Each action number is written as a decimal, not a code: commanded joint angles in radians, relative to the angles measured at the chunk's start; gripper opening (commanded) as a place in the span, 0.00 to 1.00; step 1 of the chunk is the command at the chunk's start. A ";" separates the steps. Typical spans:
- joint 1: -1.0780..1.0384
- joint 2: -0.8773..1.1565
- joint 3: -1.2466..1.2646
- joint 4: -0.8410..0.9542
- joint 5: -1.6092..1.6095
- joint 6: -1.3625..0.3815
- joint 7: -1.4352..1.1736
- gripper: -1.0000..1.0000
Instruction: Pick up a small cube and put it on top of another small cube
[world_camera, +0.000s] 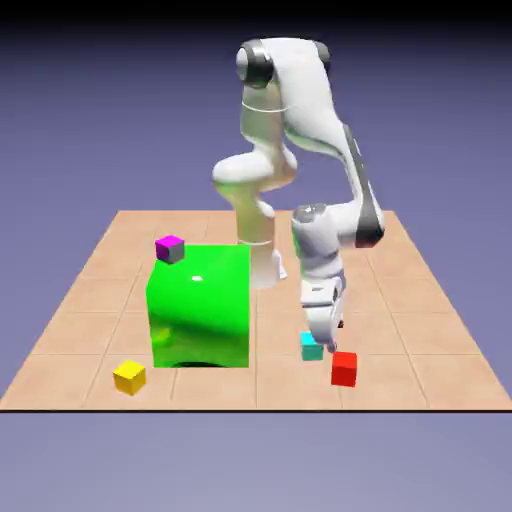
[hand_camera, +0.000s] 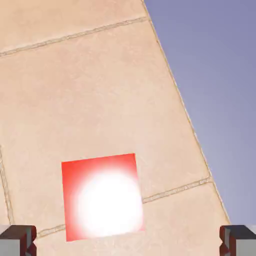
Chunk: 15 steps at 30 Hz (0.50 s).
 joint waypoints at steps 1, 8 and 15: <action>0.005 0.028 0.005 0.013 0.029 0.002 -0.040 0.50; -0.066 0.223 0.128 0.107 0.254 0.090 -0.227 0.00; 0.011 0.006 -0.009 0.000 0.003 -0.009 -0.035 0.00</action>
